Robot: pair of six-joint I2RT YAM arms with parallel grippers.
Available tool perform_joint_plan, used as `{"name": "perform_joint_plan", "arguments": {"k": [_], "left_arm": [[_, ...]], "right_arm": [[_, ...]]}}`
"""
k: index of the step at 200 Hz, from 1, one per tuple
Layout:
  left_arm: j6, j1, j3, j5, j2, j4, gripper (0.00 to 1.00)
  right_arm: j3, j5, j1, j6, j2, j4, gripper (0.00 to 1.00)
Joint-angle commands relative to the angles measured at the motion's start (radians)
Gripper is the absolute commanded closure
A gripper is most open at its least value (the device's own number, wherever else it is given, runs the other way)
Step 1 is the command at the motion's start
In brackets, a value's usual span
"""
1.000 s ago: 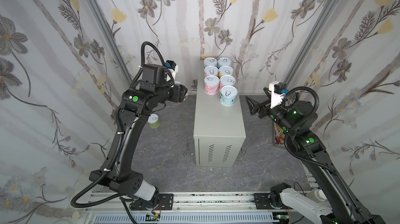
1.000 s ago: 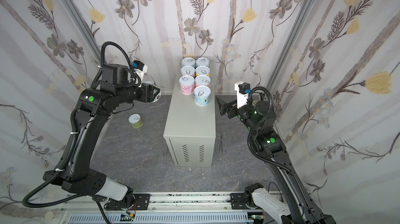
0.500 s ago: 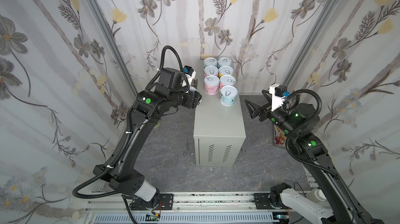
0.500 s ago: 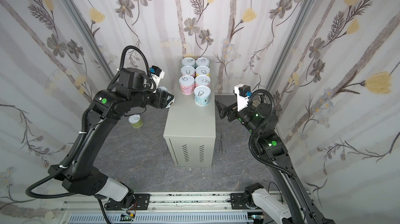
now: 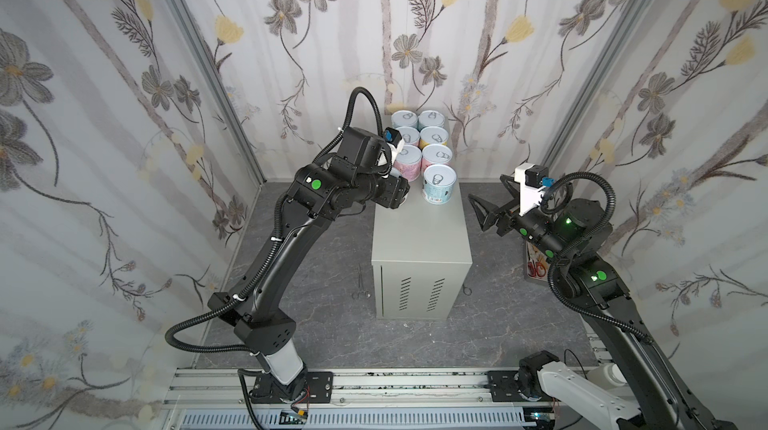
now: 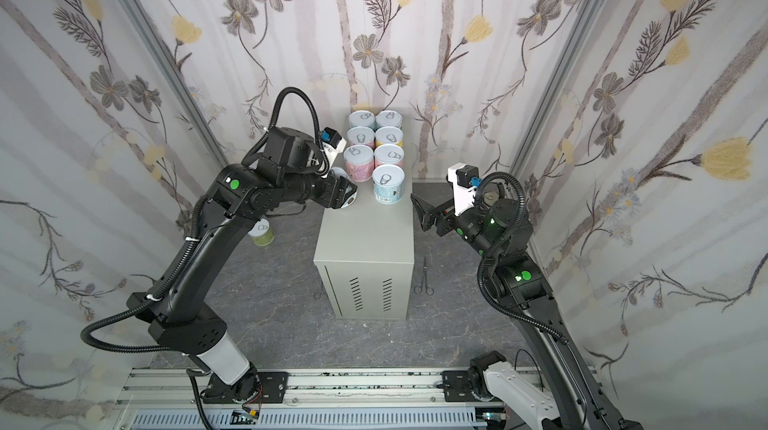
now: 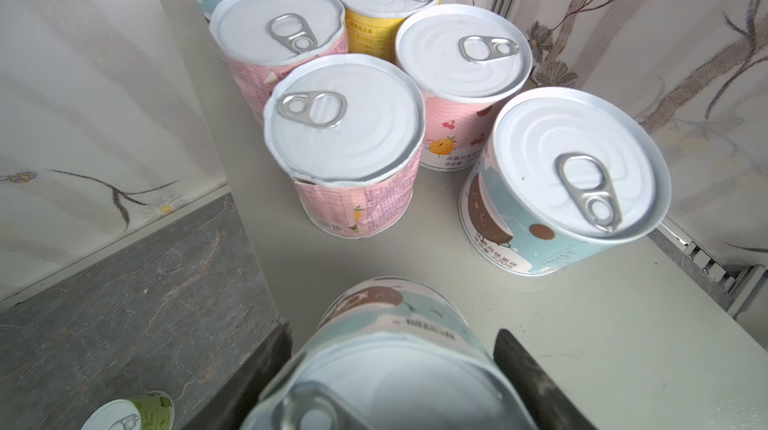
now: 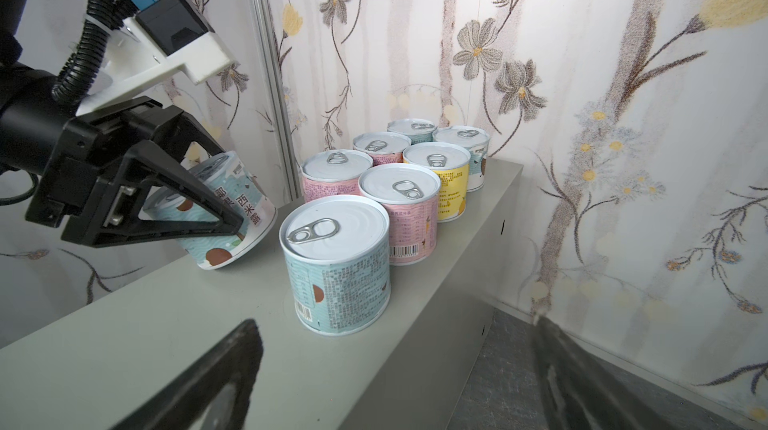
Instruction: Place and organize the canned foods onto the counter
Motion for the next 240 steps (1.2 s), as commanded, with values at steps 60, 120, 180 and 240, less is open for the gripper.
{"name": "perform_joint_plan", "arguments": {"k": [60,120,180,240], "left_arm": [[0.028,-0.032,0.023,-0.051,0.033,0.016,0.26],[0.038,-0.036,0.031,-0.060,0.058,0.021,0.23],[0.071,-0.035,0.029,-0.049,-0.004,0.076,0.20],[0.164,-0.035,-0.286,0.008,-0.254,0.313,0.17]], "right_arm": [[-0.004,0.008,0.001,-0.023,0.017,-0.001,0.00],[0.005,0.008,0.001,-0.038,0.026,-0.022,0.00],[0.012,-0.066,0.001,-0.061,0.033,-0.017,0.00],[0.026,-0.129,0.026,-0.078,0.055,0.014,0.00]]}}
